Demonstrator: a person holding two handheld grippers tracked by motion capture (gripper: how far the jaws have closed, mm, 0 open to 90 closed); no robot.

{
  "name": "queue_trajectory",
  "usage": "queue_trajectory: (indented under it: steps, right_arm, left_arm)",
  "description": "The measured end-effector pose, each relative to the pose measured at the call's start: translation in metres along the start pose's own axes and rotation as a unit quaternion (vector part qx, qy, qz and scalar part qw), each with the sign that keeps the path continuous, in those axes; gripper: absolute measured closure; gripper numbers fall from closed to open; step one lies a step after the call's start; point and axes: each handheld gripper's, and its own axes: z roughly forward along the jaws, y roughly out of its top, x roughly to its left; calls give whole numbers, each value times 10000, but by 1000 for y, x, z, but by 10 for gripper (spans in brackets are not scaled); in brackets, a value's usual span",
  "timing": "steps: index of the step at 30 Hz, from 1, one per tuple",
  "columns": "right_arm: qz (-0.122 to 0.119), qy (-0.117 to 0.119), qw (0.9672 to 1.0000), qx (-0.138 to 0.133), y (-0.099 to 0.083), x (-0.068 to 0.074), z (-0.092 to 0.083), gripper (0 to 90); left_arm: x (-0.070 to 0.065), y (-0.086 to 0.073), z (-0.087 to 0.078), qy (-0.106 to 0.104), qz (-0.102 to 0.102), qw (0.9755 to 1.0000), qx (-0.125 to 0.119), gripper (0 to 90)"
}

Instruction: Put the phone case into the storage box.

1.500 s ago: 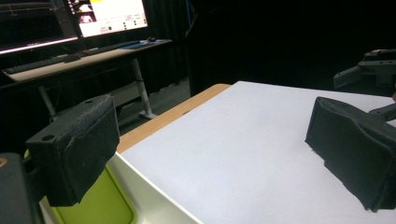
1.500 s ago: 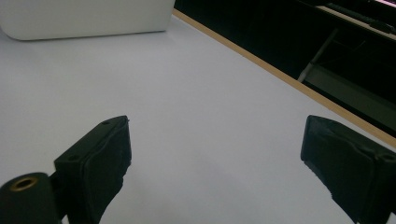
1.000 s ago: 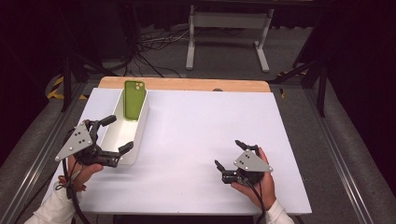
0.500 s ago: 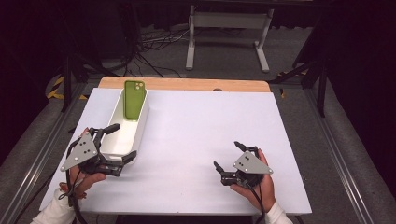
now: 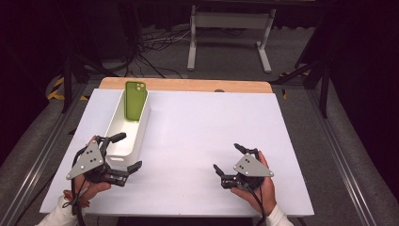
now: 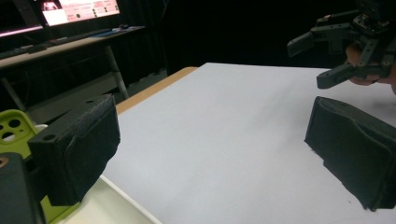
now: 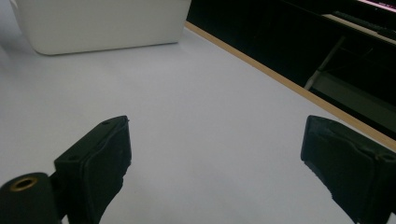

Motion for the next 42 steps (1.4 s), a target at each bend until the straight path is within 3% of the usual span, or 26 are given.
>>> queue_trajectory:
  steps: [16, 27, 42]
  right_arm:
    - [-28, 119, 9999, -49, 0, 6, -2, 91]
    - [-132, 187, 9997, -89, -2, 9, -1, 90]
    - [-85, 175, 9996, -186, -5, 8, -5, 90]
  left_arm:
    - [-11, -17, 8, -116, -45, 9995, 280, 58]
    - [-19, -32, 18, -178, 20, 9971, 744, 44]
    - [-21, -32, 18, -79, -111, 9980, 615, 34]
